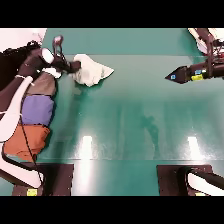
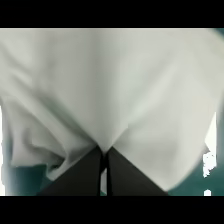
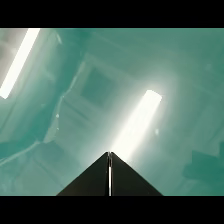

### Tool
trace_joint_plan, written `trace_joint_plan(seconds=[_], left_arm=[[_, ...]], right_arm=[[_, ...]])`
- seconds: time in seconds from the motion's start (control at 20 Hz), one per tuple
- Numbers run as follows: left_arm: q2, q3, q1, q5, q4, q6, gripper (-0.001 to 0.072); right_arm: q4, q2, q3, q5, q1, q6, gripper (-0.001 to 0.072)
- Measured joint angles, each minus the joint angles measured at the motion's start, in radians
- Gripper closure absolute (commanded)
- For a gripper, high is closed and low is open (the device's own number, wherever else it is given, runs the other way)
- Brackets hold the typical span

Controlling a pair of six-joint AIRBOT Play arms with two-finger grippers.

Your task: Fold the shirts.

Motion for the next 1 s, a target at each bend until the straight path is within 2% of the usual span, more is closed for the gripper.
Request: trace_joint_plan(seconds=[0.2,0.45,0.65,0.85,0.9,0.95,1.0], left_arm=[[0.156,0.196,0.001,-0.108,-0.081,0.13,0.0686],[0.381,0.343,-0.021,-0.285,-0.31,0.336,0.0686],[0.452,0.308,-0.13,-0.419,-0.349,0.399,0.0685],[0.446,0.122,-0.27,-0.442,-0.349,0.42,0.0683],[0.435,0.069,-0.291,-0.433,-0.343,0.421,0.0556],[0.42,0.022,-0.305,-0.418,-0.338,0.419,0.0192],[0.406,-0.015,-0.315,-0.406,-0.337,0.405,0.0023]], right_arm=[[0.0,0.032,0.145,-0.007,0.0,0.0,0.0697],[-0.005,0.095,0.312,-0.034,-0.002,0.0,0.0697],[-0.007,0.141,0.37,-0.041,-0.002,0.0,0.0697],[-0.009,0.172,0.388,-0.03,-0.002,0.0,0.0697],[-0.009,0.175,0.39,-0.022,-0.002,0.0,0.0697],[-0.009,0.177,0.391,-0.015,-0.002,0.0,0.0697],[-0.01,0.178,0.391,-0.008,-0.002,0.0,0.0697]])
